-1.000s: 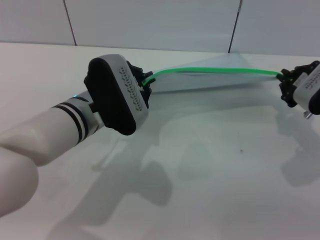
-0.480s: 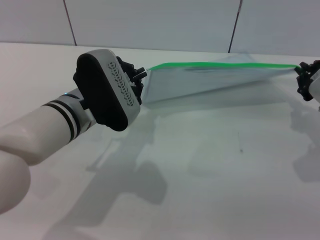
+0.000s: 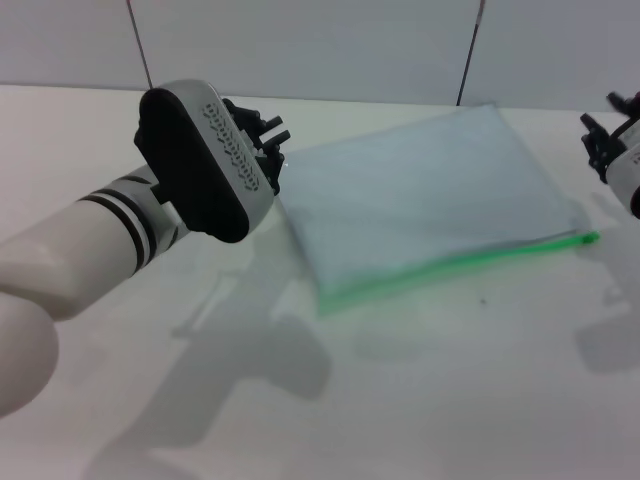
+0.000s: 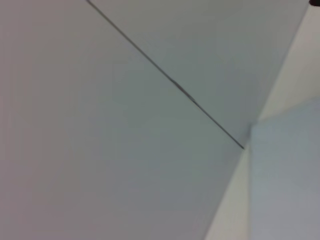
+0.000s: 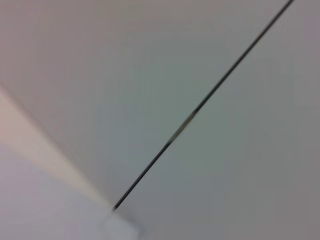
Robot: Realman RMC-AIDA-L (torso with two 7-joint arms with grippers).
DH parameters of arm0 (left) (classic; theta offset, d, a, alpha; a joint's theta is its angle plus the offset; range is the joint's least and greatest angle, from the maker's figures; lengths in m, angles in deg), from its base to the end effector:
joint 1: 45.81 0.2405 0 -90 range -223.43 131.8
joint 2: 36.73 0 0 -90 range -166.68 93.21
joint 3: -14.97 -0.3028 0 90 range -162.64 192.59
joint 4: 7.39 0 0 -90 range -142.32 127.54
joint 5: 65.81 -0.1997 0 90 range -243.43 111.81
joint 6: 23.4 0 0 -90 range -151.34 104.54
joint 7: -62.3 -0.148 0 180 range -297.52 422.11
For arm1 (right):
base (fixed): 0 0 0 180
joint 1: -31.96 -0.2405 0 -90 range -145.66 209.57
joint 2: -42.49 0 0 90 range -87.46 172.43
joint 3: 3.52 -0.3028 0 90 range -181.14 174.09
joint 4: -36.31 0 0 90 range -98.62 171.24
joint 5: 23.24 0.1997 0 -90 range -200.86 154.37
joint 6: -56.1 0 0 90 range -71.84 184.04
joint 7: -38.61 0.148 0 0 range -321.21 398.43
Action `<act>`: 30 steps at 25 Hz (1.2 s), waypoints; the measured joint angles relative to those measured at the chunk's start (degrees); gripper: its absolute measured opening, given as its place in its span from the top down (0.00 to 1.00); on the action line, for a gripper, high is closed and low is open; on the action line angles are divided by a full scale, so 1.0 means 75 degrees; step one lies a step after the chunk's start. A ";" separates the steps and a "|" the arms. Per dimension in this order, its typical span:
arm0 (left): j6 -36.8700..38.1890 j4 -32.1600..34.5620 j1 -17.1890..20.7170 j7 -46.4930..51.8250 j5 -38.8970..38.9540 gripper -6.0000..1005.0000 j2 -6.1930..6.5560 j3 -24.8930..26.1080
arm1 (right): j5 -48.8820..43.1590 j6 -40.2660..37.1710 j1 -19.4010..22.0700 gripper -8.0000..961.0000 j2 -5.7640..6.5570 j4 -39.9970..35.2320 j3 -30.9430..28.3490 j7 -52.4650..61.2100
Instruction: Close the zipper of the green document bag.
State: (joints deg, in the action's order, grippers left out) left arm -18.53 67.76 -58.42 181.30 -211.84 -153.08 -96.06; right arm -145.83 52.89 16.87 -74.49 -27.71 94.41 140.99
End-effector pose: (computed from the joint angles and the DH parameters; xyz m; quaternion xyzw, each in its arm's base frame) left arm -0.2295 0.3672 -0.0508 -0.8586 0.0801 0.0053 0.5064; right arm 0.2934 0.3965 -0.0121 -0.8232 0.0543 -0.0231 0.5647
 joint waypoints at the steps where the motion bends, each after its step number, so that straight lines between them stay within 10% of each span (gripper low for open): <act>1: -0.0069 0.0001 0.0003 0.0051 0.0003 0.91 -0.0001 0.0002 | 0.0110 0.0344 0.0101 0.76 0.0009 -0.0091 0.0181 0.0088; 13: -0.3171 -0.0124 0.0291 0.1707 0.1330 0.59 0.0030 -0.0176 | 0.1725 0.4598 0.0328 0.35 0.0053 -0.0004 0.2005 0.3169; 30: -0.4840 -0.1659 -0.0045 0.4389 0.1337 0.49 0.0051 -0.0518 | 0.1744 0.7791 -0.0806 0.32 0.0053 0.3148 0.4326 0.7646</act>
State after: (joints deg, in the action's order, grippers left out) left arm -54.83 55.32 -58.76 214.22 -201.82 -152.69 -99.95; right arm -132.75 111.32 10.83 -74.09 -4.10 126.85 198.33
